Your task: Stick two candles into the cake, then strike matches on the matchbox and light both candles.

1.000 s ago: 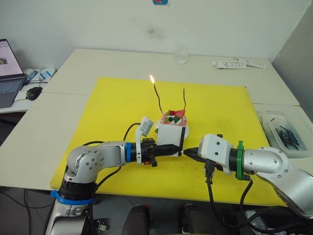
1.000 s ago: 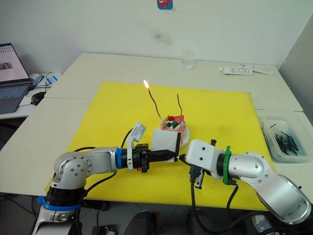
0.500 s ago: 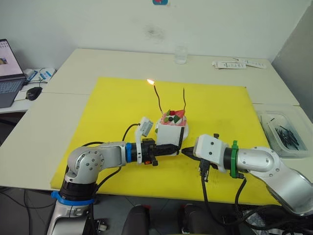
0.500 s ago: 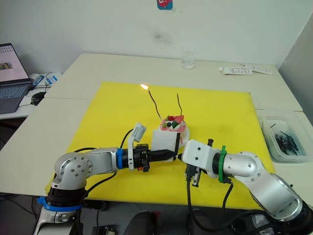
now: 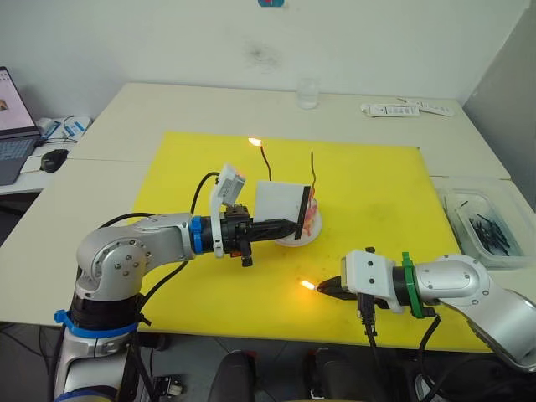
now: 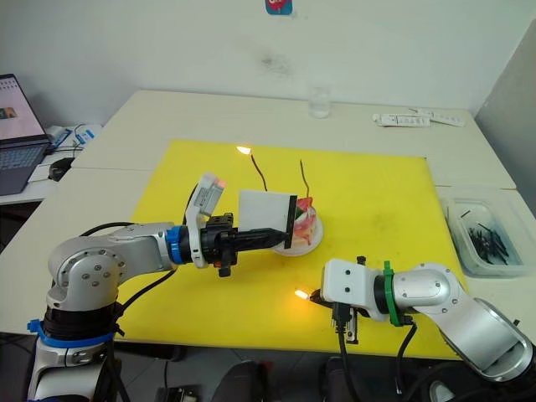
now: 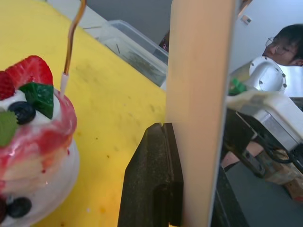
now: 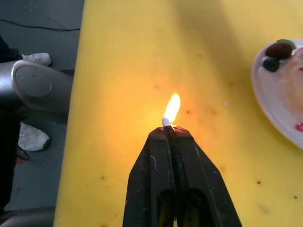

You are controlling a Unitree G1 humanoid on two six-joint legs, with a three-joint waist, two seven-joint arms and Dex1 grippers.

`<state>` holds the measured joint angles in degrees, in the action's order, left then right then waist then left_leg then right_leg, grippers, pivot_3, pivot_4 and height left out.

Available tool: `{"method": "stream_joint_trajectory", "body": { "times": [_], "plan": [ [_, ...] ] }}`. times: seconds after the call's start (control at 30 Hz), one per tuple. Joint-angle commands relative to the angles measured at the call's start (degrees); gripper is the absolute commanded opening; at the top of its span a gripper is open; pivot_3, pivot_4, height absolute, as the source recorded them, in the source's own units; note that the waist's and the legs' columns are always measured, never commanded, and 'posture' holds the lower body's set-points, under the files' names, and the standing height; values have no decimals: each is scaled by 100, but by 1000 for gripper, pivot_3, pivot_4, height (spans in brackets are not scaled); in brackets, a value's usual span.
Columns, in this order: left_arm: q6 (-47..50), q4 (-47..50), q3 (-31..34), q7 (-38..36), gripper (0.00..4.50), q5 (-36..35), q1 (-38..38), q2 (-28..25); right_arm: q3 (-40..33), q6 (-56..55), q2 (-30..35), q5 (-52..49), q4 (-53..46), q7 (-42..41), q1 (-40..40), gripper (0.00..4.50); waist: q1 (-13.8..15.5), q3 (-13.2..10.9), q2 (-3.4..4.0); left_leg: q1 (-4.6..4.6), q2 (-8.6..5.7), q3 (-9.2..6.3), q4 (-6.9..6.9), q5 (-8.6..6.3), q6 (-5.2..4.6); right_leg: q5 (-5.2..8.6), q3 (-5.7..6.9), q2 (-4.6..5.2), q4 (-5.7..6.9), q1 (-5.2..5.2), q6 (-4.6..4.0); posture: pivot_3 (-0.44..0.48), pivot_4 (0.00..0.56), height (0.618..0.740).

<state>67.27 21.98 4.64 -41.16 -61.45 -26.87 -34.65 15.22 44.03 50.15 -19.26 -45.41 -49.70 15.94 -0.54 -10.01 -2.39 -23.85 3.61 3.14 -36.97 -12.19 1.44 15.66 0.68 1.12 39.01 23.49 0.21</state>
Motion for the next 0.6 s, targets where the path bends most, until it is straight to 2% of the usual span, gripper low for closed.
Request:
{"method": "stream_joint_trajectory", "body": {
  "times": [0.03,0.27,0.4,0.6],
  "plan": [
    [6,103,20,-294,0,-55,335,-275,-702,227,47,-262,-212,105,276,8,-1,-1,2,2,-2,4,0,0,0,0,-3,2,1,0,0,0,150,706],
    [-145,-260,-64,-360,0,149,813,-337,-1218,553,23,-439,-2,327,999,8,46,-2,0,-4,-7,6,-2,0,0,0,-1,8,-3,1,-1,0,150,706],
    [-230,-325,-265,-446,0,333,1056,-285,-1118,456,-89,-261,435,522,1717,8,43,-4,3,-6,-6,10,0,0,-1,0,-4,10,-4,4,-1,0,150,706],
    [-218,-466,-329,-459,0,343,1009,-154,-859,276,-214,16,714,672,2167,8,43,-4,3,-10,-2,4,3,-1,-1,3,1,8,-4,7,-7,0,150,706]
  ]
}}
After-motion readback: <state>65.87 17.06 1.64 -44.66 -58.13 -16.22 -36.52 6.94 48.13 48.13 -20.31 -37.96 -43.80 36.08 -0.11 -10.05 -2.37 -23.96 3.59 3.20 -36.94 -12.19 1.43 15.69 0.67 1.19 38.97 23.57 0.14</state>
